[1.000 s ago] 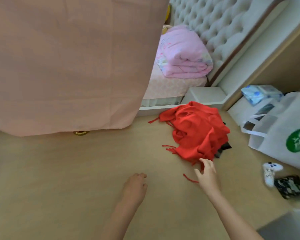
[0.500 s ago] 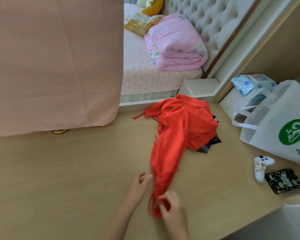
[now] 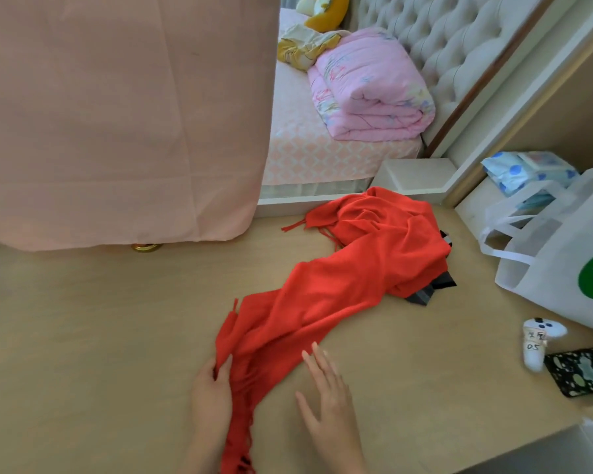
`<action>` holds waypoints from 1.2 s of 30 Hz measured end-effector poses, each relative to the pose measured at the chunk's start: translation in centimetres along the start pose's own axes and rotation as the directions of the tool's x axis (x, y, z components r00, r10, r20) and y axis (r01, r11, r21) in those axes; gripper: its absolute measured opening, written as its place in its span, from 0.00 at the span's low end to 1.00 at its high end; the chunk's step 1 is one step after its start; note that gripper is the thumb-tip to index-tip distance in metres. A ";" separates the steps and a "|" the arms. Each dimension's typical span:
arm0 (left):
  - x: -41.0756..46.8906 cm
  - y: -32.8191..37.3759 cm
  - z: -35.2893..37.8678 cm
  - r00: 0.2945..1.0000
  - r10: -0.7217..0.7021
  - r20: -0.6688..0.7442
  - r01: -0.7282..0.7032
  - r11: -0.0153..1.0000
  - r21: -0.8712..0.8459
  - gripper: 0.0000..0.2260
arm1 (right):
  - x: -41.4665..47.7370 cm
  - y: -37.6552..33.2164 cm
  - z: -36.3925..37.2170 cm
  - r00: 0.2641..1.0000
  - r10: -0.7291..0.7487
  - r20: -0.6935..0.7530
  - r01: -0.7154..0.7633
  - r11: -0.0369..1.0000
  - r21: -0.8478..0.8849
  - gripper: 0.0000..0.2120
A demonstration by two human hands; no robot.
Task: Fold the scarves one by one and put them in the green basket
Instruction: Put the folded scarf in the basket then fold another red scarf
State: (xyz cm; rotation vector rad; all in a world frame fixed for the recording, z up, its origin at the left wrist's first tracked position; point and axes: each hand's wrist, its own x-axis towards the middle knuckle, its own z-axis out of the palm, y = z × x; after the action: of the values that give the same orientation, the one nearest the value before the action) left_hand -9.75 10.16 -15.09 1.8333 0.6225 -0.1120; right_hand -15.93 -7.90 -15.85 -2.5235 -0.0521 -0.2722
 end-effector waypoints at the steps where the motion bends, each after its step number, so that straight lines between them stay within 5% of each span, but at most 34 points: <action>1: 0.1 0.0 -0.8 1.000 -0.008 -0.015 0.008 0.999 -0.042 0.09 | 0.9 -0.3 0.3 0.997 -0.048 0.053 0.049 0.999 -0.020 0.31; 6: 1.2 0.3 -4.8 0.989 -0.061 -0.134 0.027 0.969 -0.245 0.12 | 4.6 -1.5 3.8 0.951 -0.143 0.274 0.180 0.977 -0.115 0.28; 11: 3.0 -1.9 -10.1 0.964 -0.109 -0.244 0.048 0.969 -0.244 0.11 | 2.6 -3.7 6.6 0.938 -0.229 0.260 0.251 0.966 -0.056 0.22; 15: 4.2 -5.0 -15.3 0.915 -0.176 -0.362 0.090 0.966 -0.243 0.10 | -0.6 -6.6 8.8 0.858 -0.395 0.329 0.431 0.902 -0.041 0.25; 20: 6.4 -8.0 -22.6 0.838 -0.119 -0.533 0.059 0.990 -0.128 0.18 | -1.7 -11.4 10.5 0.804 -0.436 0.405 0.464 0.885 0.030 0.25; 24: 6.3 -9.5 -25.5 0.801 0.056 -0.596 0.112 0.964 0.242 0.24 | -1.6 -13.8 11.5 0.790 -0.426 0.440 0.459 0.888 0.036 0.25; 26: 4.5 -9.8 -24.5 0.815 0.290 -0.501 -0.077 0.912 0.403 0.20 | -1.4 -14.3 11.6 0.804 -0.431 0.411 0.465 0.885 0.019 0.25; 29: 1.2 -12.3 -20.9 0.837 0.536 -0.112 -0.402 0.741 0.539 0.18 | -1.3 -14.0 11.4 0.858 -0.449 0.250 0.464 0.886 -0.003 0.17; 32: -0.3 -14.3 -19.2 0.847 0.504 0.166 -0.501 0.655 0.566 0.21 | -1.8 -12.3 11.1 0.858 -0.476 0.192 0.495 0.867 -0.062 0.13; 36: -0.1 -14.9 -20.7 0.873 0.445 0.200 -0.460 0.612 0.644 0.26 | -2.5 -11.1 11.0 0.870 -0.447 0.209 0.474 0.875 -0.101 0.12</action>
State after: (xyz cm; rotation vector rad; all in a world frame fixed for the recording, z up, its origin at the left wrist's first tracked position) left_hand -21.44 32.18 -20.45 2.6552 0.0501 -0.0099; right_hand -17.42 7.57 -18.98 -2.6480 -0.7440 -0.2406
